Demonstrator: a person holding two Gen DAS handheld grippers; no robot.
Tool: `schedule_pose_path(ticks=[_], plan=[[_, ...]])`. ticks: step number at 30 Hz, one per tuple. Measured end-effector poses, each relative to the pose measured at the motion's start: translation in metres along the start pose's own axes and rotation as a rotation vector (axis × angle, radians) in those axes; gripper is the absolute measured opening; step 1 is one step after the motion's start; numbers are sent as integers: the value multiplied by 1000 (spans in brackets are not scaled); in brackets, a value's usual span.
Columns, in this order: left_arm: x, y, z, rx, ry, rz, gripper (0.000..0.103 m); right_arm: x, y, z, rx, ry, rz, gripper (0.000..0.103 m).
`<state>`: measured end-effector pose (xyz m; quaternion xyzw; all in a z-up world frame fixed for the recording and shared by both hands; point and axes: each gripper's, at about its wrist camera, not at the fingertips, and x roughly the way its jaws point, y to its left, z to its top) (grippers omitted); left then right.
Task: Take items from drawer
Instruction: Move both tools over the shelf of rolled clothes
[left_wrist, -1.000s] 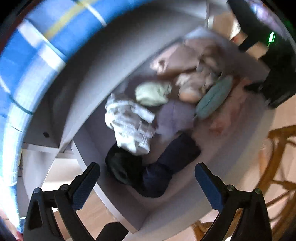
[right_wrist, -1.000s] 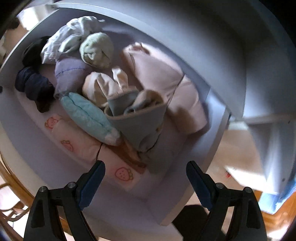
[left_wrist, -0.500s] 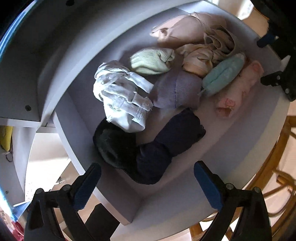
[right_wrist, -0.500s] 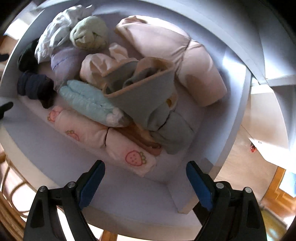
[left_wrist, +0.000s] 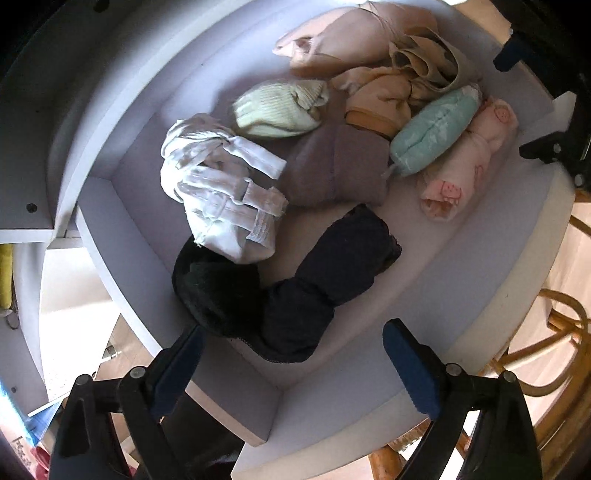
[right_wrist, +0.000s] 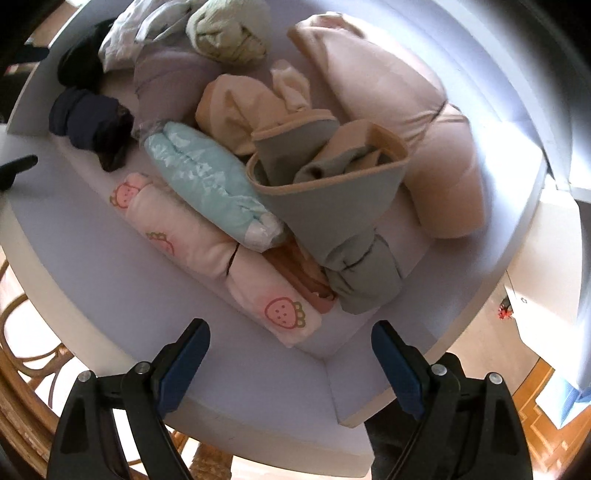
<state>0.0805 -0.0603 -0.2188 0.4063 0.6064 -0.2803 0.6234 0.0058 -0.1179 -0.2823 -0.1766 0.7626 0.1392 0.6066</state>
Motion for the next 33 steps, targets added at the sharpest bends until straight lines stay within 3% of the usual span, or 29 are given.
schedule_pose_path(ticks=[9, 14, 33], plan=[[4, -12, 17, 52, -31, 36, 96, -6, 10, 9, 3, -12, 32, 91], [9, -18, 32, 62, -49, 60, 102, -9, 13, 16, -32, -37, 5, 92], [21, 7, 46, -32, -29, 106, 103, -61, -48, 30, 93, -152, -42, 92]])
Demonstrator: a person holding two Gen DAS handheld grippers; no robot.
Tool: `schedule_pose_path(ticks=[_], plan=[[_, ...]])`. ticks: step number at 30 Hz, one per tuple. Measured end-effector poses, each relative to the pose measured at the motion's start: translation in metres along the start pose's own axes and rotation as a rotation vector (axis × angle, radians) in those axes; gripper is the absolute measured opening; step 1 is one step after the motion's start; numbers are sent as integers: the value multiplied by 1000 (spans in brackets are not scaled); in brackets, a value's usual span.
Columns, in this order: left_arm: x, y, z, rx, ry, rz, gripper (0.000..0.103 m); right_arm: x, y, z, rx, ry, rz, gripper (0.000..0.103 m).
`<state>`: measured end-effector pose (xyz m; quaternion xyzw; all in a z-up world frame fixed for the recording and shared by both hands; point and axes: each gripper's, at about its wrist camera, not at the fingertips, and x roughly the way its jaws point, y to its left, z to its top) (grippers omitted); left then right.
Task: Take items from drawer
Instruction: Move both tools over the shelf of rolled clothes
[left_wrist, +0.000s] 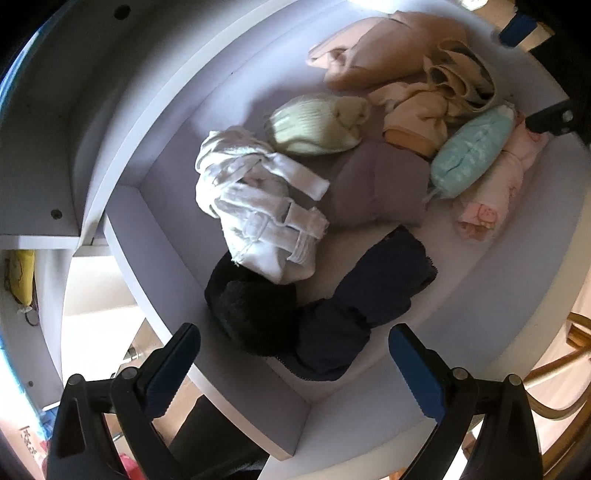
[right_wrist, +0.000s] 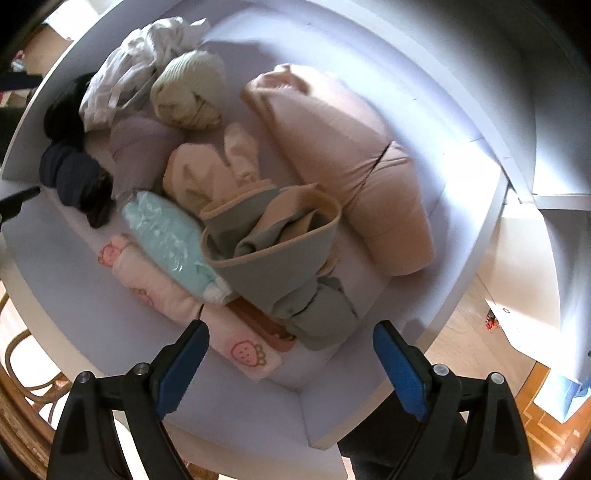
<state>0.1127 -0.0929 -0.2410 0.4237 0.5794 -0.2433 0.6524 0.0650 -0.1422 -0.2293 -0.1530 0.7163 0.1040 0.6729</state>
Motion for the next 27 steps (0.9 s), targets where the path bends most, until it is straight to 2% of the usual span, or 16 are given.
schedule_pose_path(ticks=[8, 15, 16, 18, 21, 25, 27], plan=[[19, 26, -2, -81, 56, 9, 103, -38, -14, 11, 0, -110, 1, 92], [28, 32, 0, -91, 76, 9, 103, -56, -16, 21, 9, -168, -1, 90], [29, 34, -2, -95, 80, 13, 103, -64, -15, 23, 5, -183, 7, 88], [31, 35, -6, -105, 87, 20, 103, -71, -13, 27, -2, -202, 12, 75], [32, 37, -8, -109, 94, 15, 103, -77, -15, 29, -2, -180, 23, 62], [33, 37, -5, -102, 96, 10, 103, -66, -38, 28, 80, -137, -46, 61], [34, 36, -3, -103, 92, -4, 103, -66, -57, 26, 143, -117, -49, 61]])
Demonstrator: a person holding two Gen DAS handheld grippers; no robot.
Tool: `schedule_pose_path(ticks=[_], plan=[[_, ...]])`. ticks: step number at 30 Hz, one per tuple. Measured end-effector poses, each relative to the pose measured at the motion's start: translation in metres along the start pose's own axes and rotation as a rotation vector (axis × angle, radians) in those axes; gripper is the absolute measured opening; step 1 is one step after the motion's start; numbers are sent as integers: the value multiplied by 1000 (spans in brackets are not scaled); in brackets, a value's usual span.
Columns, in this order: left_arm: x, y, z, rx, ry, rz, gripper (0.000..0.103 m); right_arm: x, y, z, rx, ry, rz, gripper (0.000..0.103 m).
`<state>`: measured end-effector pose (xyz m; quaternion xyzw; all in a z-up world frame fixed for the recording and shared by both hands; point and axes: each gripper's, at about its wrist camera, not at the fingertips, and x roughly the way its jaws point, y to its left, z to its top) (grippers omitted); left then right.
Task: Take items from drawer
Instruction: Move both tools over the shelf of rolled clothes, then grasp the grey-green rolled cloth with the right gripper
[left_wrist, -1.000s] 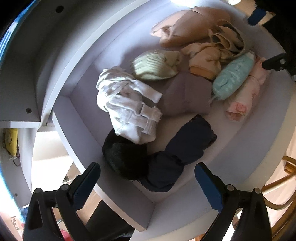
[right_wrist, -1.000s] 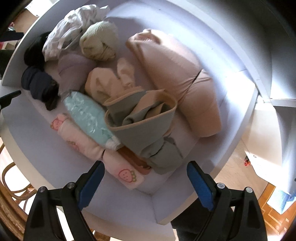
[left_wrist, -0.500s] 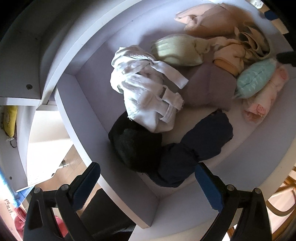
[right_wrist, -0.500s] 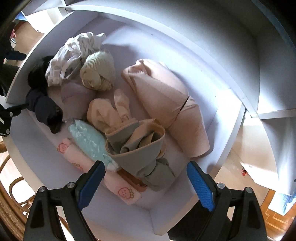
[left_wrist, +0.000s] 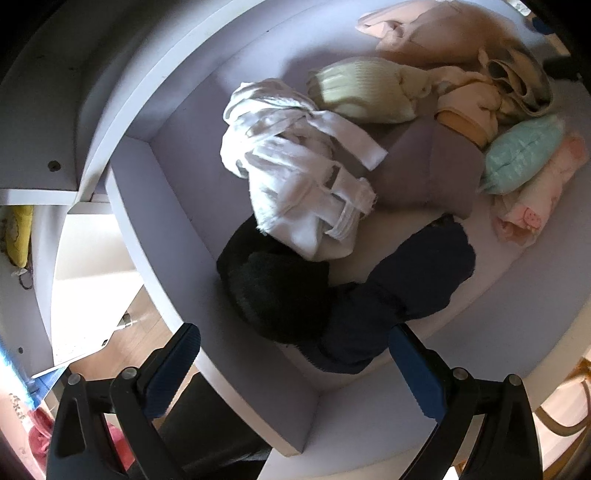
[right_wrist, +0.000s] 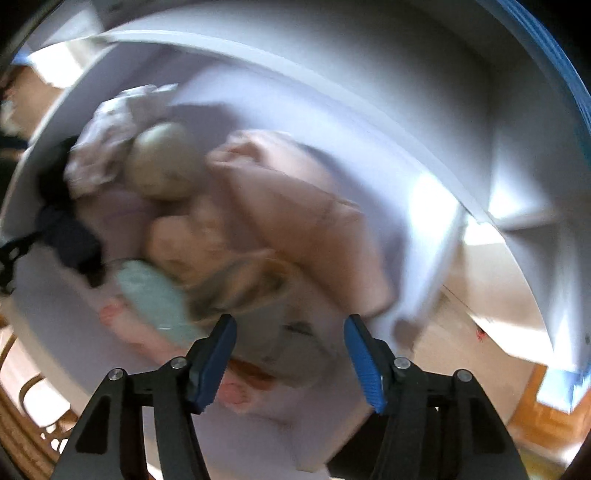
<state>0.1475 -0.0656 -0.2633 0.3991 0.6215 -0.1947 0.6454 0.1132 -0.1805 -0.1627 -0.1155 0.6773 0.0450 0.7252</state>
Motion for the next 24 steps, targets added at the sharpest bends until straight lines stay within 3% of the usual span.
schedule_pose_path(ticks=[3, 7, 14, 19, 24], plan=[[-4, -5, 1, 0, 4, -31, 102, 0, -16, 0, 44, 26, 26, 61], [-5, -6, 1, 2, -3, -46, 101, 2, -19, -3, -19, 28, -2, 60], [-3, 3, 1, -27, 6, -51, 101, 24, 18, -5, -175, 82, -40, 60], [-3, 19, 1, -92, 10, -65, 101, 33, 28, -2, -173, 116, 12, 60], [-1, 8, 1, -33, 5, -87, 101, 43, 33, 1, -114, 149, 89, 60]])
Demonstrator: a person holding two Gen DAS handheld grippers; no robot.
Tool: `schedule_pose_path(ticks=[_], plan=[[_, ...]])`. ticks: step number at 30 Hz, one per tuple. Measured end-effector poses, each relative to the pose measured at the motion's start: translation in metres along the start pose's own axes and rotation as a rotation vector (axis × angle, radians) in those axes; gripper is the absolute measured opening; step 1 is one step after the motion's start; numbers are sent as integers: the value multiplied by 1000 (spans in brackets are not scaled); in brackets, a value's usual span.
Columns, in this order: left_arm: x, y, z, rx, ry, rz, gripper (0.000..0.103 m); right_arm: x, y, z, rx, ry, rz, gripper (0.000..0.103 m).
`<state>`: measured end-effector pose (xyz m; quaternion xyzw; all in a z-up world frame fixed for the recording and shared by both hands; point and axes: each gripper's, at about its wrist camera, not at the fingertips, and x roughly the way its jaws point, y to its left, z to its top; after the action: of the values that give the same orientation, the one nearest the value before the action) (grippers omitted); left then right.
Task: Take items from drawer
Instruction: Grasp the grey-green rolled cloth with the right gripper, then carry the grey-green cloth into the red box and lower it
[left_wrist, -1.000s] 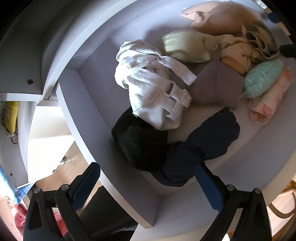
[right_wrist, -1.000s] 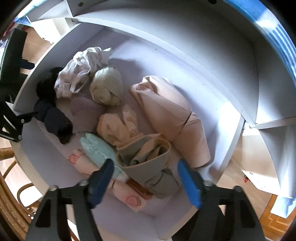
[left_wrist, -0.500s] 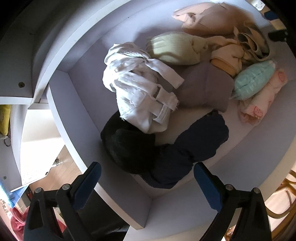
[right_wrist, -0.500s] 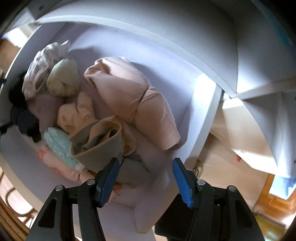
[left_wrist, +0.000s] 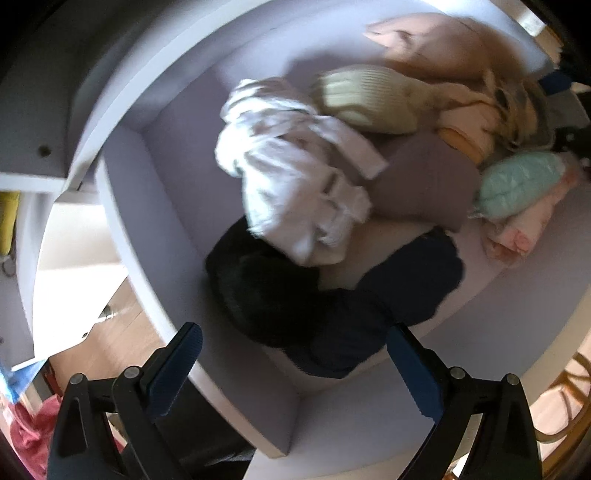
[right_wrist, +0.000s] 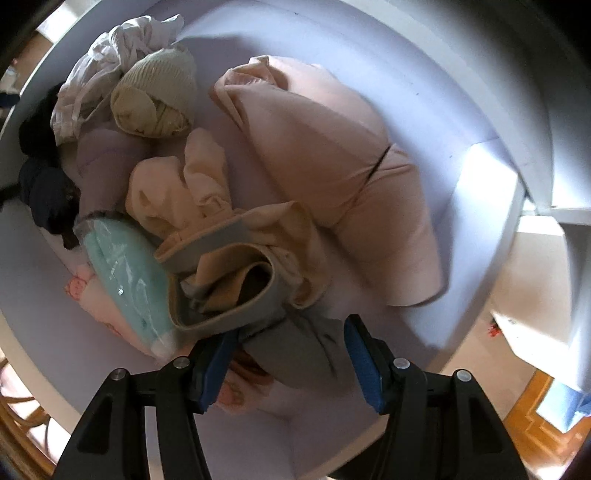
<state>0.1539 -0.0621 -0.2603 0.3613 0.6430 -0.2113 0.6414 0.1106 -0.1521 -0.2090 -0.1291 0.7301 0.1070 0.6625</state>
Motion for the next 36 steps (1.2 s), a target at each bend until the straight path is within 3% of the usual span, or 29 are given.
schedule_pose_path(ticks=[4, 6, 11, 18, 24, 28, 36], plan=[[6, -11, 1, 56, 9, -7, 101, 20, 9, -9, -13, 55, -12, 55], [8, -10, 2, 47, 12, -23, 101, 13, 10, -8, -6, 38, -8, 48], [21, -9, 9, 46, 39, -22, 101, -22, -1, -15, 99, -48, 53, 41], [29, -7, 12, 19, 46, -3, 101, -60, -24, -33, 278, -141, 189, 40], [33, -27, 16, 105, 21, 62, 100, -74, -34, -45, 375, -167, 284, 40], [36, -30, 19, 114, 32, 68, 100, -80, -56, -55, 394, -200, 331, 40], [41, -39, 20, 127, 36, 95, 100, -115, -41, -53, 390, -293, 475, 40]])
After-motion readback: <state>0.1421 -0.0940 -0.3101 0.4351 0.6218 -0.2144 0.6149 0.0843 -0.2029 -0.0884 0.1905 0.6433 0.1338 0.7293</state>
